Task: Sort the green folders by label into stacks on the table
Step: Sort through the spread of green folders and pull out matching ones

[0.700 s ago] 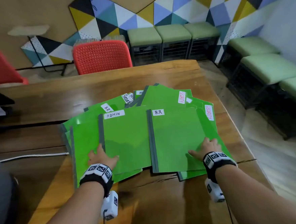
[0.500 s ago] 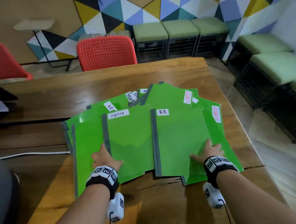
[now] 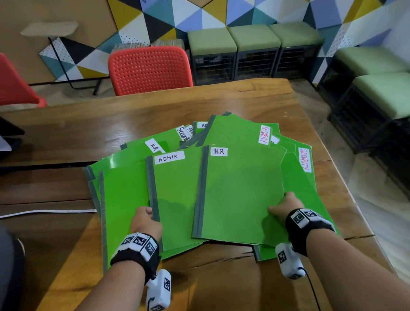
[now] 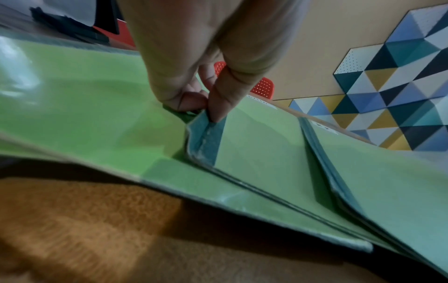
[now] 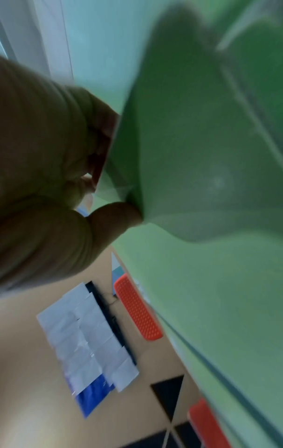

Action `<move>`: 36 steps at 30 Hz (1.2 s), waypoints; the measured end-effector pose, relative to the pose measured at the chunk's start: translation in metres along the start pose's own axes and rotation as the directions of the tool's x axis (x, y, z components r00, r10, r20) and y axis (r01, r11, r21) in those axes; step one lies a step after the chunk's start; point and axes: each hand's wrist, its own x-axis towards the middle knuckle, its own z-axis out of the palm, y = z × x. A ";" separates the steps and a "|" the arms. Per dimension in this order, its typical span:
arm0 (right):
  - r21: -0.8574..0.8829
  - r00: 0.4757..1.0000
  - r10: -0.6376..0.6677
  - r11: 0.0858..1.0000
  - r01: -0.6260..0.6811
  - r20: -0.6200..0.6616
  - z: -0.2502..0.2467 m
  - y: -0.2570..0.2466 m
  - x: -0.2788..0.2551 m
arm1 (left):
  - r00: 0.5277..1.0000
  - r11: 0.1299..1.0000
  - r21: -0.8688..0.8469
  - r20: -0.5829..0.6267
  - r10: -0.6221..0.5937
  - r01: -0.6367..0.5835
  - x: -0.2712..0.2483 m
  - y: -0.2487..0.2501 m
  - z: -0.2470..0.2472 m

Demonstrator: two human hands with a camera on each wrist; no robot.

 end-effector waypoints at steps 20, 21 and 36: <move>0.407 0.921 -0.357 0.873 0.269 0.158 0.058 -0.084 -0.057 | 0.978 0.831 -0.547 0.209 0.017 0.103 -0.005 -0.042 -0.040; 0.411 0.916 -0.369 0.868 0.278 0.159 0.063 -0.084 -0.058 | 0.975 0.865 -0.490 0.220 0.001 0.109 -0.004 -0.044 -0.039; 0.358 0.954 -0.282 0.906 0.228 0.106 0.074 -0.087 -0.065 | 0.983 0.989 0.012 -0.113 -0.143 0.145 0.028 -0.059 -0.097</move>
